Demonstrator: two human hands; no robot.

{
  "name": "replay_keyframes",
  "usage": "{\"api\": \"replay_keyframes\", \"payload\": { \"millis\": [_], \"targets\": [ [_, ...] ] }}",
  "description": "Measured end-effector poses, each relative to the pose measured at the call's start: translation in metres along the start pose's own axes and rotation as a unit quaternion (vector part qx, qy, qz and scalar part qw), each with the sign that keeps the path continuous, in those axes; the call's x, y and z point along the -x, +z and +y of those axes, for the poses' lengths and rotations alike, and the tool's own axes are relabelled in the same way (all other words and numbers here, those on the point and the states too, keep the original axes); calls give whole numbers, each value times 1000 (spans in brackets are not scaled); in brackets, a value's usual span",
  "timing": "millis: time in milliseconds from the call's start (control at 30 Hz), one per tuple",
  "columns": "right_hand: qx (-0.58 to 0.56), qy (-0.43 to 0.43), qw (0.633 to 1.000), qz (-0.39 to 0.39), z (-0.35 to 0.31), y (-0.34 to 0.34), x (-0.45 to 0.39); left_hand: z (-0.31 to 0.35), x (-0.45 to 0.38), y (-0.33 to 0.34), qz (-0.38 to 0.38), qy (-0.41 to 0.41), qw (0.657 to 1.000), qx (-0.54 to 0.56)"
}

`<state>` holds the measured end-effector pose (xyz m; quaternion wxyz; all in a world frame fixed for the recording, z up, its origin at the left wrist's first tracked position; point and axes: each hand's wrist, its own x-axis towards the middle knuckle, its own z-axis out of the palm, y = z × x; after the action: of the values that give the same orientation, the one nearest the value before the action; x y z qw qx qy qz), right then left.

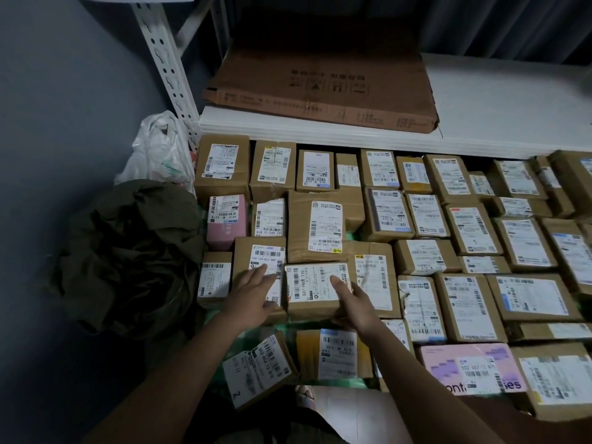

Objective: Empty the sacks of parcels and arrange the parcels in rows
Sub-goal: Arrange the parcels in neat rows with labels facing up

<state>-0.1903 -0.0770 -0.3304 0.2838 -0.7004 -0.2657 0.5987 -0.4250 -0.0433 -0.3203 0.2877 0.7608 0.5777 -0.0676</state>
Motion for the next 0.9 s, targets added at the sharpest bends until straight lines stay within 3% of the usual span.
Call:
{"api": "replay_keyframes", "payload": {
  "millis": [167, 367, 633, 767, 900],
  "targets": [
    [150, -71, 983, 75, -3, 7, 0, 5, 4, -3, -29, -7, 999, -12],
    [198, -83, 966, 141, -8, 18, 0, 32, 1, -3, -43, -49, 995, -71],
    [278, -66, 953, 104, -6, 9, -12, 45, -7, 11, 5, -87, 988, -126],
    [309, -87, 943, 90, -7, 7, -6, 49, -10, 19, 59, -50, 980, -185],
    [409, -134, 898, 95, -5, 10, -5, 53, -16, 19, 60, -16, 980, -191]
  ]
}}
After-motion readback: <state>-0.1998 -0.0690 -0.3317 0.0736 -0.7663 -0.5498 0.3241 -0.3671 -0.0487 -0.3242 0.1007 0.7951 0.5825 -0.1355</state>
